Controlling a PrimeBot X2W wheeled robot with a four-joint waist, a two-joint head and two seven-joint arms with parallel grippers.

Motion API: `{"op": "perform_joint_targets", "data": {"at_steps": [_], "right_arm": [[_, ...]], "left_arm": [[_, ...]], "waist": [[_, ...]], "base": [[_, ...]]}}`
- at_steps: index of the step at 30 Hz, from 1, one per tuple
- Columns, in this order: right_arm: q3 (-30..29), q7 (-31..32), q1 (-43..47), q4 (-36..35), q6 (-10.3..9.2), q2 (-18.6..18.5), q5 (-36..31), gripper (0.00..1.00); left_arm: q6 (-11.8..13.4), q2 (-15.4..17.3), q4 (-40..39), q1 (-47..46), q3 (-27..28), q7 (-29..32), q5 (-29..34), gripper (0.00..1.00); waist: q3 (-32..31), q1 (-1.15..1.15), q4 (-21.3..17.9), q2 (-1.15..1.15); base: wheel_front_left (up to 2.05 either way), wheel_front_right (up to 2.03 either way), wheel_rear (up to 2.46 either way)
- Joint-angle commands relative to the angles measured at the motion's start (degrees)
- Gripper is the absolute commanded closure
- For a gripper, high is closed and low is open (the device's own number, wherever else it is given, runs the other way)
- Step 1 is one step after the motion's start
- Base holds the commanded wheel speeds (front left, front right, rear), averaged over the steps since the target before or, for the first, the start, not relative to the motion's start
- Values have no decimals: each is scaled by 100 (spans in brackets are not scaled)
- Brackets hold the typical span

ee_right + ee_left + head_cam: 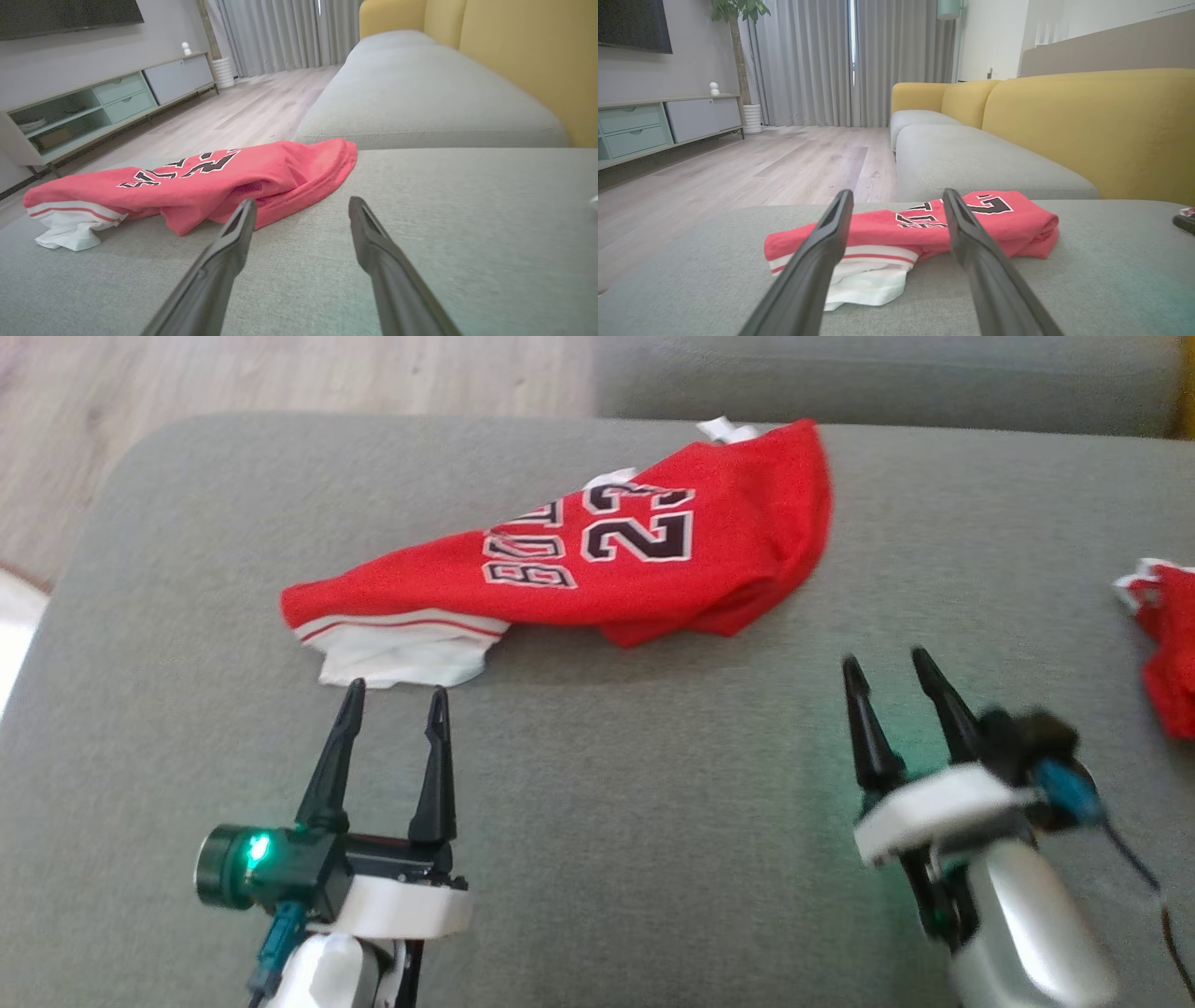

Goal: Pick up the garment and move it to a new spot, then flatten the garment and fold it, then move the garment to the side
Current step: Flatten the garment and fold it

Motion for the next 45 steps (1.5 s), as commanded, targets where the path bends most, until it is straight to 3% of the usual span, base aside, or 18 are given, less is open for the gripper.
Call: {"op": "perform_joint_targets", "data": {"at_steps": [1, 9, 20, 21, 22, 23, 27, 33, 45], "right_arm": [[167, 151, -514, 161, 37, -9, 161, 0], [439, 512, -1656, 1864, 37, -9, 557, 0], [509, 130, -2571, 3369, 37, -9, 742, 0], [535, 75, -2634, 3476, 37, -9, 762, 5], [547, -15, -2695, 3564, 37, -9, 786, 84], [564, -102, -2740, 3646, 37, -9, 804, 100], [734, -366, -2814, 3829, 37, -9, 822, 100], [868, -526, -2573, 3557, 37, -9, 910, 100], [-76, -536, -1251, 1488, 37, -150, -97, 100]], "left_arm": [[-39, -21, -133, -266, 200, -29, 54, 0], [-169, -168, -12, -443, 142, -29, 84, 0], [-201, -234, 32, -526, 76, -29, 55, 0], [-200, -236, 38, -530, 73, -29, 54, 0], [-199, -238, 44, -533, 71, -29, 54, 0], [-196, -240, 50, -534, 73, -29, 54, 0], [-168, -243, 87, -505, 132, -29, 57, 0], [-182, -245, 127, -413, 230, -29, 61, 0], [-124, -247, 101, -70, 318, -29, 4, 0]], "waist": [[171, -1, 213, 0], [412, -1, 706, 0], [618, -1, 1096, 0], [628, -1, 1106, 0], [633, -1, 1110, 0], [627, -1, 1107, 0], [535, -1, 957, 0], [260, -1, 473, 0], [-370, -1, -470, 0]], "base": [[0, 0, 0], [0, 0, 0], [0, 0, 0], [0, 0, 0], [0, 0, 0], [0, 0, 0], [0, 0, 0], [0, 0, 0], [0, 0, 0]]}}
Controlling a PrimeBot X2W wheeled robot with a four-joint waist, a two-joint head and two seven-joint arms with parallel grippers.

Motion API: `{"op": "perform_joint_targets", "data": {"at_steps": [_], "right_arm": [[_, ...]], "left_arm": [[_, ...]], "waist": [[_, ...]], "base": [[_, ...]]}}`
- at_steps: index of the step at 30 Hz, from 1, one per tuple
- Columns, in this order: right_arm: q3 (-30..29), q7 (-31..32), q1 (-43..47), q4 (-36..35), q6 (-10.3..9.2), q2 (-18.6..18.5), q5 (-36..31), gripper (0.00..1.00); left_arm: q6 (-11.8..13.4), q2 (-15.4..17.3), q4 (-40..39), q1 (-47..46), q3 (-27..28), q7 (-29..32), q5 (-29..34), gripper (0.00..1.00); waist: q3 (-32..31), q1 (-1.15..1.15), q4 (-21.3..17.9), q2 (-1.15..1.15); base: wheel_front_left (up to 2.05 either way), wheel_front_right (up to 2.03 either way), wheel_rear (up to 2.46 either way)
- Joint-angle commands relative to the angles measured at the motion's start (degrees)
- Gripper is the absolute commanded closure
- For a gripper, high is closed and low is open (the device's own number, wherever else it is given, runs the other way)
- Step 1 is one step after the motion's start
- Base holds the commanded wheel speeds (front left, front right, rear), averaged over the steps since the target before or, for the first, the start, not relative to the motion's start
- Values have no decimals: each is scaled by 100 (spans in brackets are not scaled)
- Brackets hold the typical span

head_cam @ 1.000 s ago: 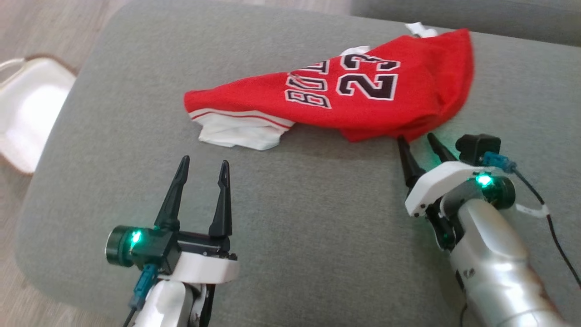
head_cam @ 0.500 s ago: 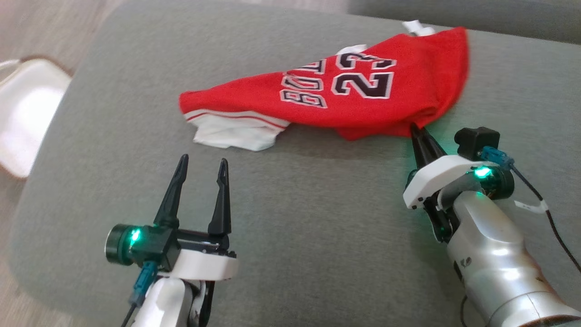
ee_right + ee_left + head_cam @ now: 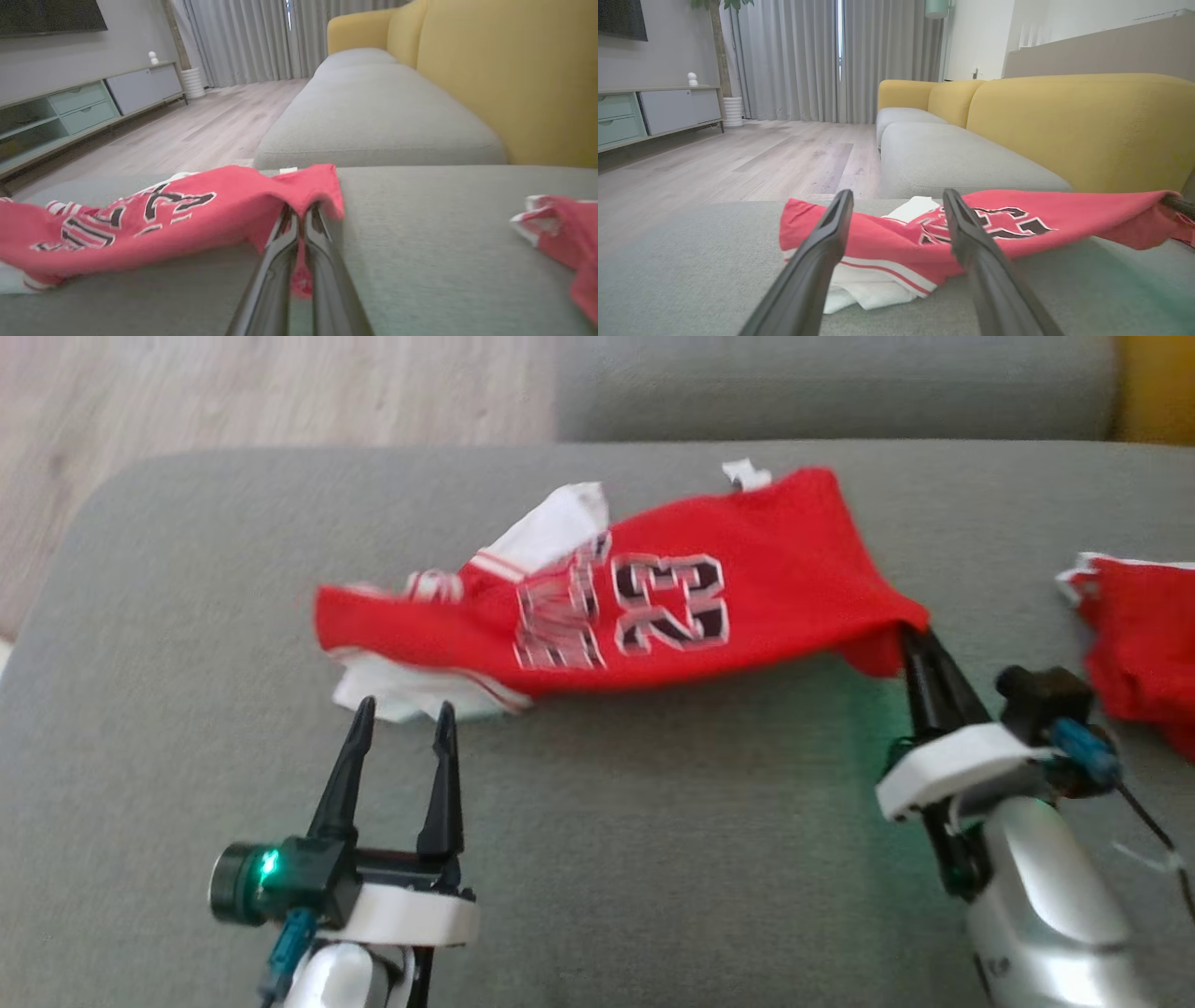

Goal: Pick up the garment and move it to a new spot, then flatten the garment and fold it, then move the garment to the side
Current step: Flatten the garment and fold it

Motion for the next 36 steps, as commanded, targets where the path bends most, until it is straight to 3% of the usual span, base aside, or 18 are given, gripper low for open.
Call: {"op": "perform_joint_targets", "data": {"at_steps": [1, 9, 13, 18, 24, 25, 26, 30, 36], "right_arm": [[0, -44, 66, -533, 37, -79, -144, 100], [-278, 936, 762, -2308, 37, -261, -453, 100], [-363, 1503, 759, -2761, 37, -274, -517, 100], [-645, 1977, 390, -2448, 37, -268, -604, 100], [-1349, 2556, -306, -866, 37, -448, -1538, 98], [-1484, 2612, -379, -666, 37, -428, -1683, 35], [-1603, 2597, -443, -535, 37, -398, -1829, 0], [-1856, 2185, -542, -353, 37, -201, -2258, 0], [-1786, 1218, -530, -776, 37, 31, -2160, 0]], "left_arm": [[47, 3, -179, -43, 231, -29, -39, 0], [68, 3, -239, 55, 142, -29, -96, 0], [34, 3, -228, -37, 45, -29, -106, 0], [6, 3, -198, -145, -23, -29, -106, 0], [-16, 3, -119, -289, -116, -29, -156, 0], [-10, 3, -112, -294, -125, -29, -163, 0], [2, 3, -113, -291, -121, -29, -167, 0], [38, 3, -130, -234, -15, -29, -150, 0], [15, 3, -225, -207, 226, -29, -72, 0]], "waist": [[-272, 1, -289, 0], [-306, 1, -344, 0], [-130, 1, -170, 0], [49, 1, 47, 0], [132, 1, 377, 0], [121, 1, 412, 0], [111, 1, 426, 0], [58, 1, 337, 0], [-85, 1, -103, 0]], "base": [[0, 0, 0], [0, 0, 0], [0, 0, 0], [0, 0, 0], [0, 0, 0], [0, 0, 0], [0, 0, 0], [0, 0, 0], [0, 0, 0]]}}
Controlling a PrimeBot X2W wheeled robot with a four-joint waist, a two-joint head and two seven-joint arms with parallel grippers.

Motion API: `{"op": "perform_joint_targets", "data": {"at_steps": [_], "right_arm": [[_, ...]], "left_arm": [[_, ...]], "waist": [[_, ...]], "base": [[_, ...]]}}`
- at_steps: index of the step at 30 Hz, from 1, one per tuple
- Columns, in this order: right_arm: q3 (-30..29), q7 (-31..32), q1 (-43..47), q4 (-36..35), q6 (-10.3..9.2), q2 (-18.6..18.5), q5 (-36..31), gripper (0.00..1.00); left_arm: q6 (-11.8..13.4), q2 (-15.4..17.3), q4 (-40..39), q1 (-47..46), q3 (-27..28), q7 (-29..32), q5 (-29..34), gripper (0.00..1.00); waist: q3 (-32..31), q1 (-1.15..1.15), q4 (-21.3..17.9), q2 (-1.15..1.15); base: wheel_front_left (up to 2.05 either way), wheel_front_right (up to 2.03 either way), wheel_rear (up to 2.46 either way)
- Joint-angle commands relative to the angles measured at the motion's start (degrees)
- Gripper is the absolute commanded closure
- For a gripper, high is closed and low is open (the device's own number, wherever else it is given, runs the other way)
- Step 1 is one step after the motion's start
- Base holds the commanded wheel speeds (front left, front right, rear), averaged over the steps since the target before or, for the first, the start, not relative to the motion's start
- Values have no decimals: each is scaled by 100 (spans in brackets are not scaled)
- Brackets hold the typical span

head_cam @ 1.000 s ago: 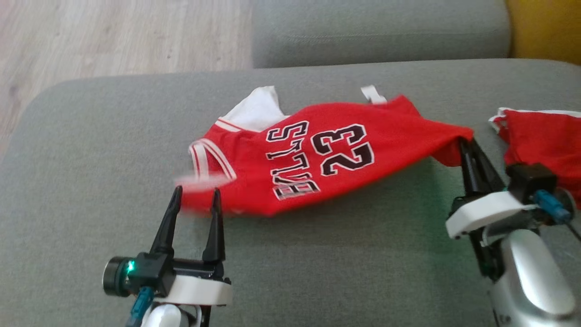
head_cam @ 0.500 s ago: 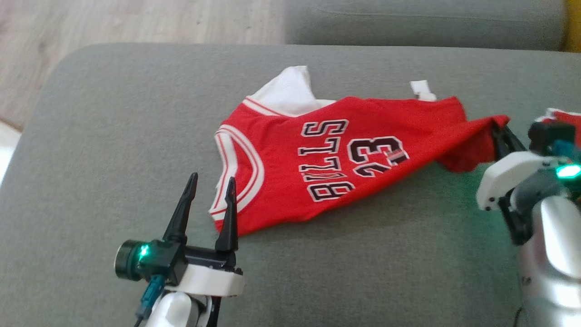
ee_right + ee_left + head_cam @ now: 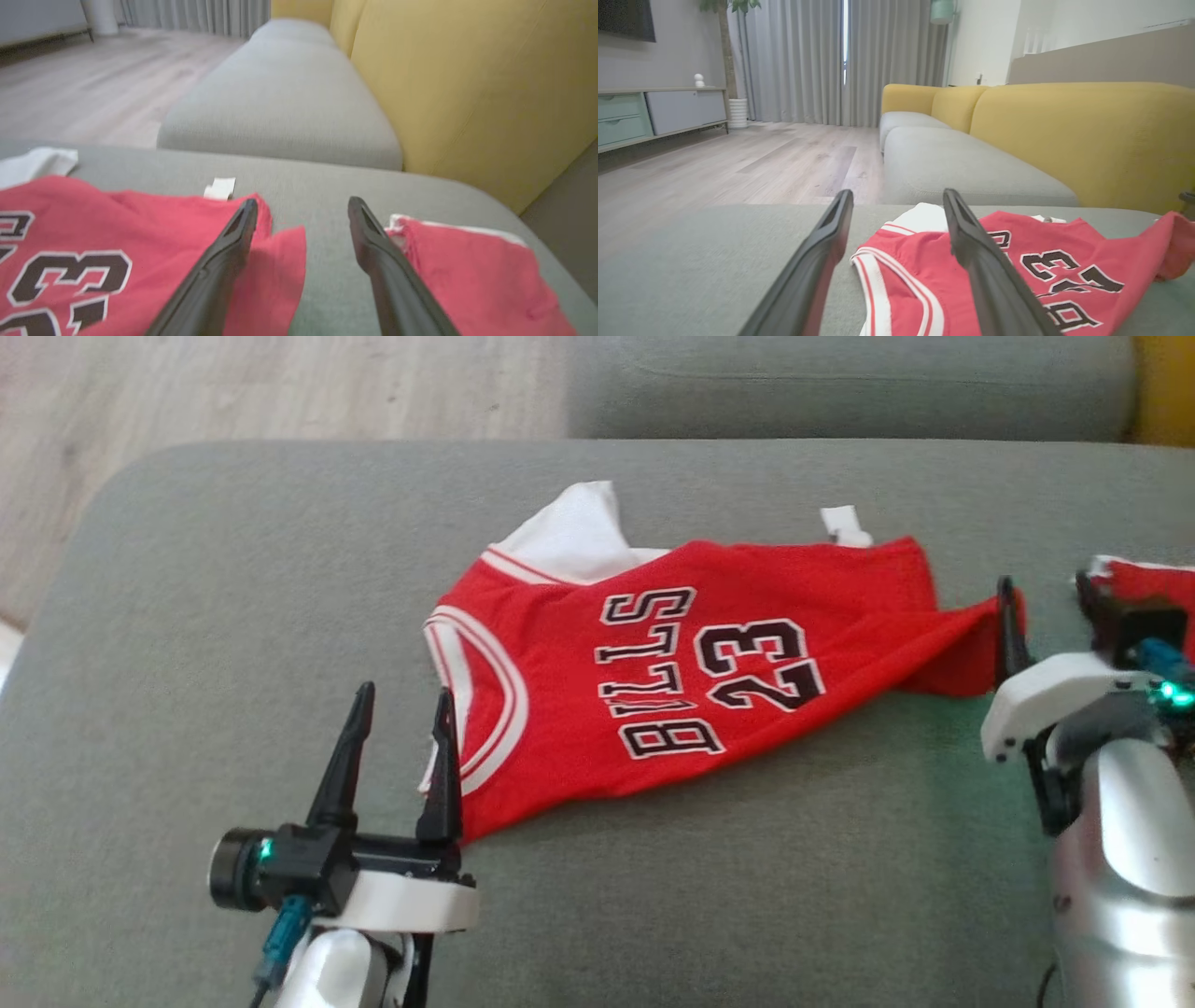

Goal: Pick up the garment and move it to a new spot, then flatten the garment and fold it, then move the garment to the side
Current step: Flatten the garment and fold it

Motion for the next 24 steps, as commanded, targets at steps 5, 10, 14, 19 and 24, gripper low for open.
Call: {"op": "perform_joint_targets", "data": {"at_steps": [5, 10, 14, 19, 24], "right_arm": [[637, -641, 109, -948, 37, 82, 530, 0], [1312, -965, 865, -1875, 37, 98, 1077, 0], [1873, -1137, 1615, -2477, 37, 101, 1667, 0], [2136, -1276, 2273, -2713, 37, 102, 2120, 0], [2227, -1325, 2430, -2536, 37, 102, 2288, 0]], "left_arm": [[-28, 3, -286, -97, 312, -29, 68, 0], [-48, 3, -337, -15, 335, -29, 68, 0], [-60, 3, -359, 61, 300, -29, 63, 0], [-89, 3, -275, 195, 234, -29, 33, 0], [-130, 3, -183, 250, 184, -29, 4, 0]], "waist": [[-181, 0, -406, 0], [-264, 0, -609, 0], [-319, 0, -674, 0], [-368, 0, -689, 0], [-380, 0, -639, 0]], "base": [[0, 0, 0], [0, 0, 0], [0, 0, 0], [0, 0, 0], [0, 0, 0]]}}
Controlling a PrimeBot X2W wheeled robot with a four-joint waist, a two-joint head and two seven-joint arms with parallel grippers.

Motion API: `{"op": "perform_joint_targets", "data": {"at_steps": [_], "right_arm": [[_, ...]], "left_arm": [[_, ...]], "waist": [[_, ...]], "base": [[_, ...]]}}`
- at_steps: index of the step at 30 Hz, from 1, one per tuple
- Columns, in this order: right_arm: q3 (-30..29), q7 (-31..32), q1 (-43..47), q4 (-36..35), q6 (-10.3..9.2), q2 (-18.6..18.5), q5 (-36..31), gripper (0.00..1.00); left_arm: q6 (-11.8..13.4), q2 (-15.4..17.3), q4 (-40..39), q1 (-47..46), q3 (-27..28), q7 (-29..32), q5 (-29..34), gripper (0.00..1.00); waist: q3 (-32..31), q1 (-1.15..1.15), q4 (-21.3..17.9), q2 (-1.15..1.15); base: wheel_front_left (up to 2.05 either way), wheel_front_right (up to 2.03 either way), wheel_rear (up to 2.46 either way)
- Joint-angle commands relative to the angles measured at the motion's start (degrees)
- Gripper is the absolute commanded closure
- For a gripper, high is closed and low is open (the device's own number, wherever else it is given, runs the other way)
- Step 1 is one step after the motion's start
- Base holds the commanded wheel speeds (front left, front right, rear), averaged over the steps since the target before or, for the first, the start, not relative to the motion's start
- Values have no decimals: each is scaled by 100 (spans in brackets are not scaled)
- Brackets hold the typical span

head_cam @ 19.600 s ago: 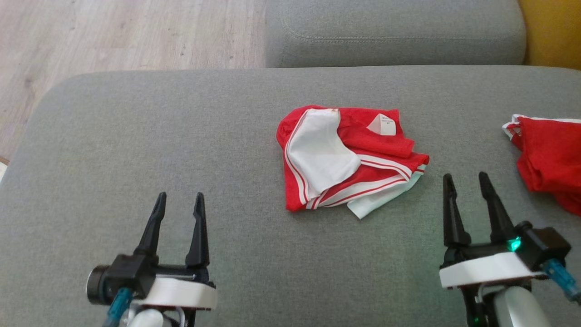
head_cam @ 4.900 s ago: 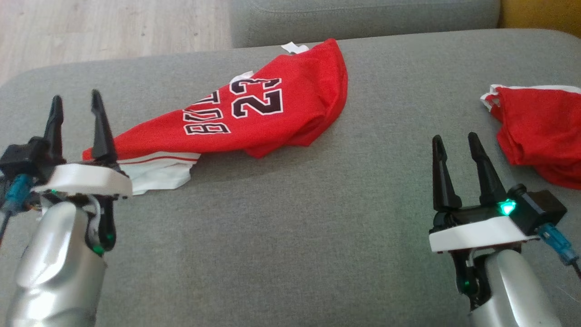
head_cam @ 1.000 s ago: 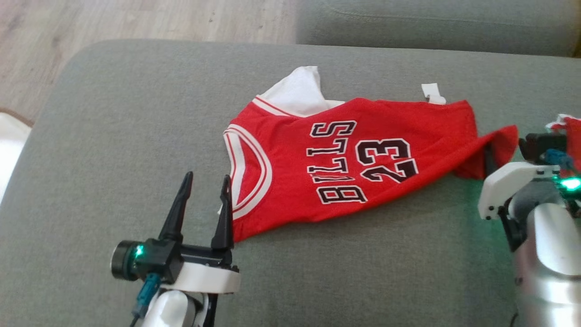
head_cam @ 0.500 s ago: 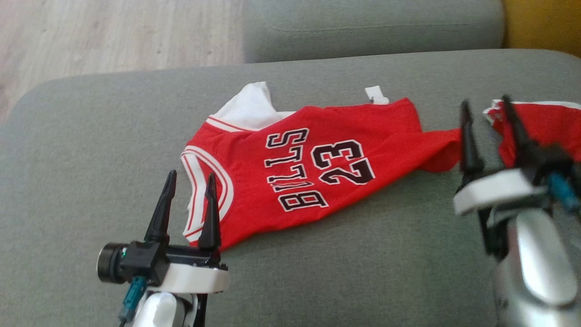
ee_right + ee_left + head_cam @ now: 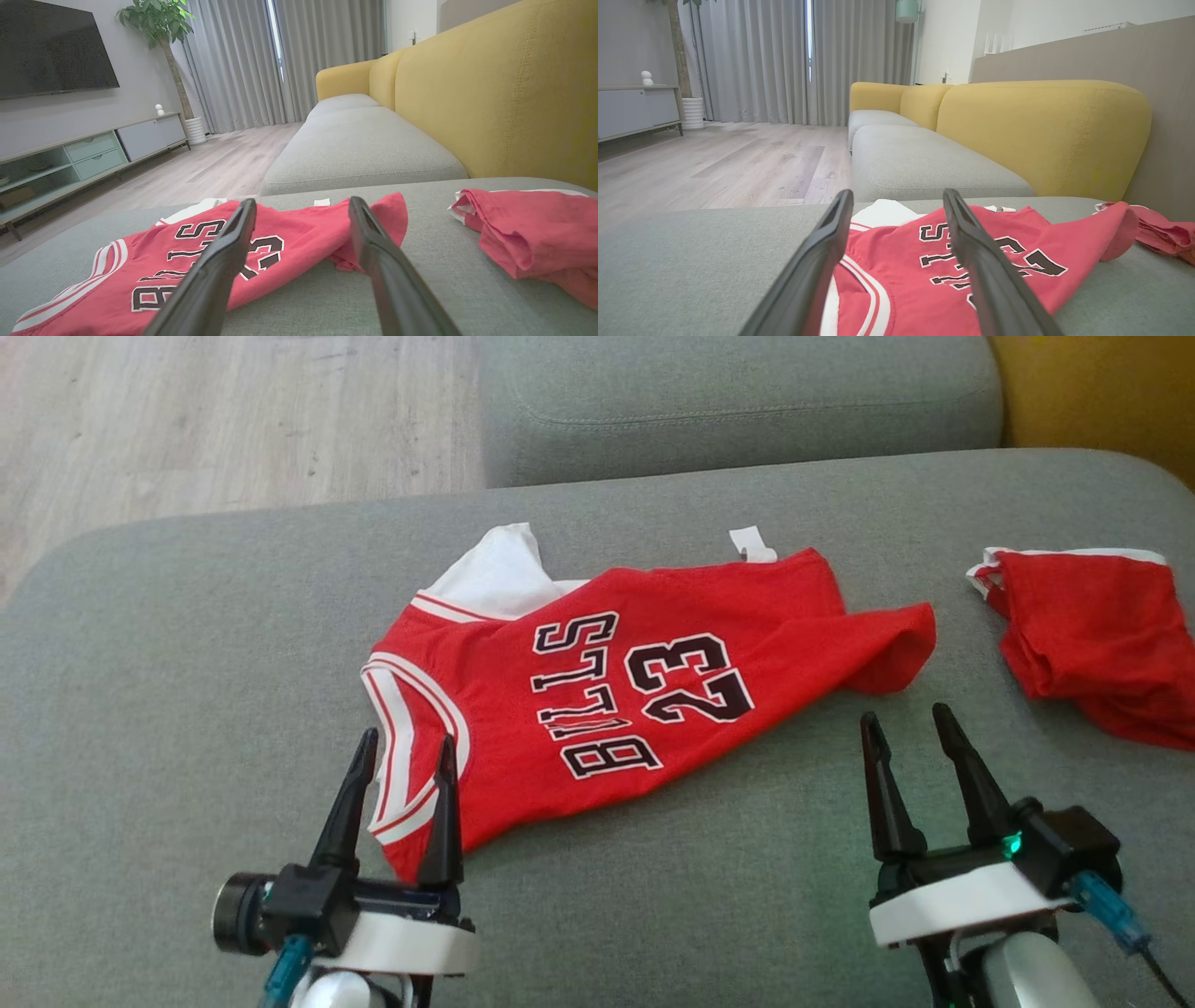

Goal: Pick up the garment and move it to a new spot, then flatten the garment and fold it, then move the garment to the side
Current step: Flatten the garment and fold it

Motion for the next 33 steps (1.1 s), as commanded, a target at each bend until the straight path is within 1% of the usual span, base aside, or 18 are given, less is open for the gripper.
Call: {"op": "perform_joint_targets", "data": {"at_steps": [1, 6, 10, 13, 16, 19, 21, 23, 25, 29, 33], "right_arm": [[127, -95, -195, -129, 37, -16, 33, 0], [13, -104, -293, -93, 37, -15, 13, 0], [-24, -89, -511, -103, 37, -15, -188, 0], [84, 163, -891, -87, 37, -15, -461, 0], [311, 655, -1427, 5, 37, -17, -641, 0], [719, 1192, -2057, 263, 37, -201, -549, 0], [1057, 1571, -2514, 536, 37, -442, -444, 0], [1332, 1942, -2938, 862, 37, -602, -162, 0], [1773, 2234, -3390, 1178, 37, -860, 27, 0], [2663, 2658, -4090, 1857, 37, -1277, 565, 0], [3638, 2813, -4616, 2364, 37, -1607, 1047, 0]], "left_arm": [[-20, 1, -155, -171, 125, -29, -25, 0], [0, 1, -169, -212, 100, -29, -64, 0], [13, 1, -203, -306, 74, -29, -87, 0], [14, 1, -205, -423, 27, -29, -95, 0], [16, 1, -235, -583, -17, -29, -142, 0], [56, 1, -298, -752, -53, -29, -255, 0], [80, 1, -325, -852, -124, -29, -328, 0], [95, 1, -345, -948, -230, -29, -392, 0], [120, 1, -356, -1042, -353, -29, -460, 0], [185, 0, -361, -1195, -591, -29, -628, 0], [253, 0, -350, -1255, -777, -29, -754, 0]], "waist": [[9, 1, 36, 0], [58, 1, 131, 0], [201, 1, 321, 0], [387, 1, 552, 0], [617, 1, 845, 0], [834, 1, 1163, 0], [969, 1, 1379, 0], [1098, 1, 1601, 0], [1226, 1, 1820, 0], [1423, 1, 2223, 0], [1562, 1, 2498, 0]], "base": [[0, 0, 0], [0, 0, 0], [0, 0, 0], [0, 0, 0], [0, 0, 0], [0, 0, 0], [0, 0, 0], [0, 0, 0], [0, 0, 0], [0, 0, 0], [0, 0, 0]]}}
